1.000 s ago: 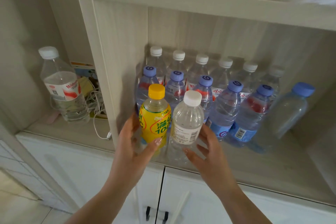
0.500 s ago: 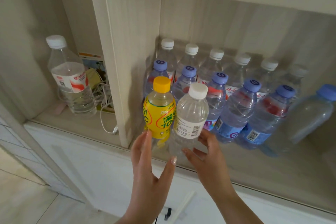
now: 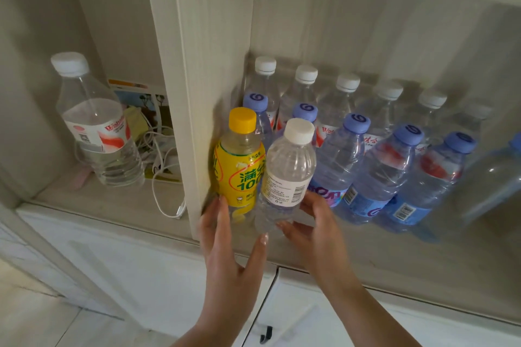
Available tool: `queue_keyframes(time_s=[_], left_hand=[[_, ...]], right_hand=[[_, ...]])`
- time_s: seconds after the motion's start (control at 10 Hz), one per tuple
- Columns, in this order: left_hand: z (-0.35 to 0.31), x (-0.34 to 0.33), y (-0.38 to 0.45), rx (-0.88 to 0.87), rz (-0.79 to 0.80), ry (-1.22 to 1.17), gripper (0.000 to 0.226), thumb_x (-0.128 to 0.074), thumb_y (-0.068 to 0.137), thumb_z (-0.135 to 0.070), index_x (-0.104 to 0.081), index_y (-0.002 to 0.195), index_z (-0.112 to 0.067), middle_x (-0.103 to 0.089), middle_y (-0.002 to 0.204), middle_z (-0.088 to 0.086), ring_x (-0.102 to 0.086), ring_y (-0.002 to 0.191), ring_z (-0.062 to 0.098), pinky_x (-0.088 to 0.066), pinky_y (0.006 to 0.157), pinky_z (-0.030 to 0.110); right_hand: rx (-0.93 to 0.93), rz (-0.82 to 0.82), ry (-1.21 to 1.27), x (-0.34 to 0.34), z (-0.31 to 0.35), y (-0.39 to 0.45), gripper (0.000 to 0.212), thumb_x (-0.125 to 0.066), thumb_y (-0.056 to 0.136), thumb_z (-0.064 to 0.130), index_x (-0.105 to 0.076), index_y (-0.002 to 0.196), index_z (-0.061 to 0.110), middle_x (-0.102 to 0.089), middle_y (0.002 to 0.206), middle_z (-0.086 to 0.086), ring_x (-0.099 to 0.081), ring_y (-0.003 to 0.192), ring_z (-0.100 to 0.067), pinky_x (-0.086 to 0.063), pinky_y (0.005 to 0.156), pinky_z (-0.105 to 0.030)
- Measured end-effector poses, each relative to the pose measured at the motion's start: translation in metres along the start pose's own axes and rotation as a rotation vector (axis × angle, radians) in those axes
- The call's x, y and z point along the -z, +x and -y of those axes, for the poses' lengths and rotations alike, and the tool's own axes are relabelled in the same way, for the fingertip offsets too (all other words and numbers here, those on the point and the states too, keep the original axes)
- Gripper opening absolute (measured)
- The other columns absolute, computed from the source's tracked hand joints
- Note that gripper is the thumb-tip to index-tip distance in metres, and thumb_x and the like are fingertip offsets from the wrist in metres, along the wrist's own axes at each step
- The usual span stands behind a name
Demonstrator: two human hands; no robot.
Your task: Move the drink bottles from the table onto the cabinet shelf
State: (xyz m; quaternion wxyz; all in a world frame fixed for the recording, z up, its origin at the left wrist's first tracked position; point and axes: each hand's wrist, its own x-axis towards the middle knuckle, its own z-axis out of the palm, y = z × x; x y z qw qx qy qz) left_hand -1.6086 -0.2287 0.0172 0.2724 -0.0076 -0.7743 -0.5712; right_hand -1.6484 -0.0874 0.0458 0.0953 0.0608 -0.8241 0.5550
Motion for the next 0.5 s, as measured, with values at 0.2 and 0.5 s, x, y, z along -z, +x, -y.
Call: queue_keyframes(time_s=[0.2,0.5], left_hand=[[0.004,0.005,0.001,-0.086,0.047,0.022,0.078,-0.056,0.080,-0.036,-0.021,0.148,-0.018,-0.024,0.151,0.007,-0.014,0.145,0.001,-0.021,0.115,0.019],[0.001,0.017,-0.003,-0.031,0.109,-0.088,0.077,-0.056,0.079,-0.041,-0.025,0.147,-0.022,-0.028,0.150,0.002,-0.020,0.144,0.003,-0.020,0.115,0.017]], right_hand=[[-0.023,-0.017,-0.010,-0.004,0.001,-0.004,0.056,-0.074,0.072,0.026,-0.049,0.121,0.037,-0.056,0.127,0.006,-0.055,0.116,-0.002,-0.055,0.089,-0.037],[-0.036,-0.042,-0.114,0.006,0.012,-0.021,0.065,-0.074,0.078,0.022,-0.041,0.132,0.034,-0.054,0.126,0.009,-0.053,0.112,0.001,-0.052,0.086,-0.025]])
